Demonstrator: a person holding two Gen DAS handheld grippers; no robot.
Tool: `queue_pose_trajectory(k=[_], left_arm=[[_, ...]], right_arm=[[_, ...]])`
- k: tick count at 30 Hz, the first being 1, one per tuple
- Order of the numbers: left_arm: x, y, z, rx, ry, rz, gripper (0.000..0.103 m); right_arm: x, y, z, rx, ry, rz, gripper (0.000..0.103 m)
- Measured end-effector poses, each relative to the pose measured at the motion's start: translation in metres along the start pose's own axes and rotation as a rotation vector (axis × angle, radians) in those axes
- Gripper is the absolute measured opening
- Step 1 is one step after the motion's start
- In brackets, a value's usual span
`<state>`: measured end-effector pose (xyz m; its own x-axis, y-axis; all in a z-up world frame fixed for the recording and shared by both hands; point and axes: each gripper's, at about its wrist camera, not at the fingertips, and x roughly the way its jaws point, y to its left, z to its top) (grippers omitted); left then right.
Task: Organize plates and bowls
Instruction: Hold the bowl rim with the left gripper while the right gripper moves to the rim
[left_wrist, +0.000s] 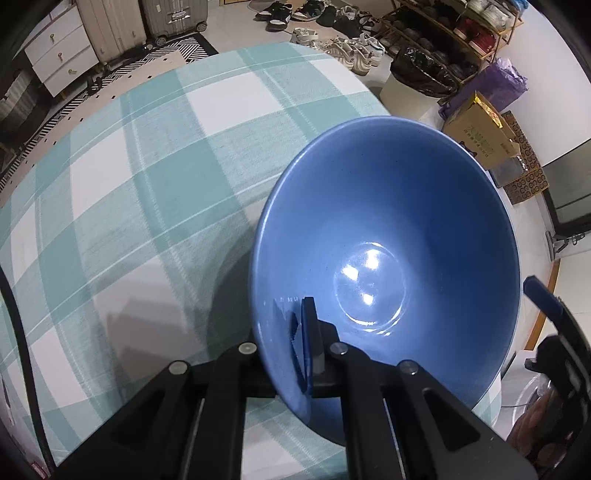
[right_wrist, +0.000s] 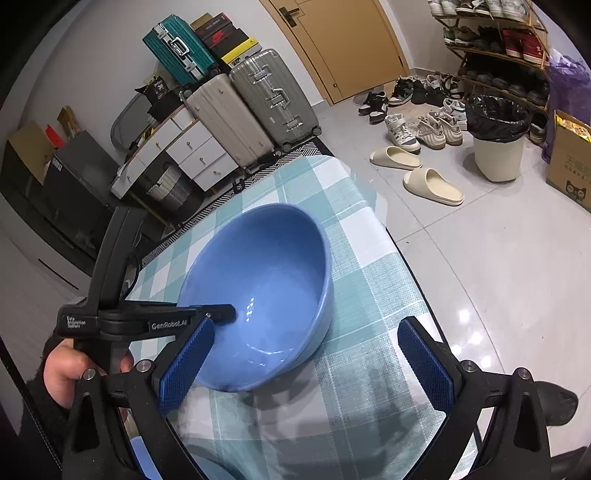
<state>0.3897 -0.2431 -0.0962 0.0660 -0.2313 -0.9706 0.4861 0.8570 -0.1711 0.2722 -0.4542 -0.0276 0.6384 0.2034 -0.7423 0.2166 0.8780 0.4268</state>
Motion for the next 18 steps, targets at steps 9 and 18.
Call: queue_pose_trajectory(k=[9,18], left_arm=[[-0.013,0.039,-0.039,-0.031,-0.005,0.023,0.006],[-0.025,0.072,-0.079,-0.06,-0.004,0.022,0.007]], right_arm=[[-0.009,0.026,-0.007,-0.086,0.011,0.036,0.101],[-0.006,0.049,-0.014,-0.088,0.068,0.061,0.101]])
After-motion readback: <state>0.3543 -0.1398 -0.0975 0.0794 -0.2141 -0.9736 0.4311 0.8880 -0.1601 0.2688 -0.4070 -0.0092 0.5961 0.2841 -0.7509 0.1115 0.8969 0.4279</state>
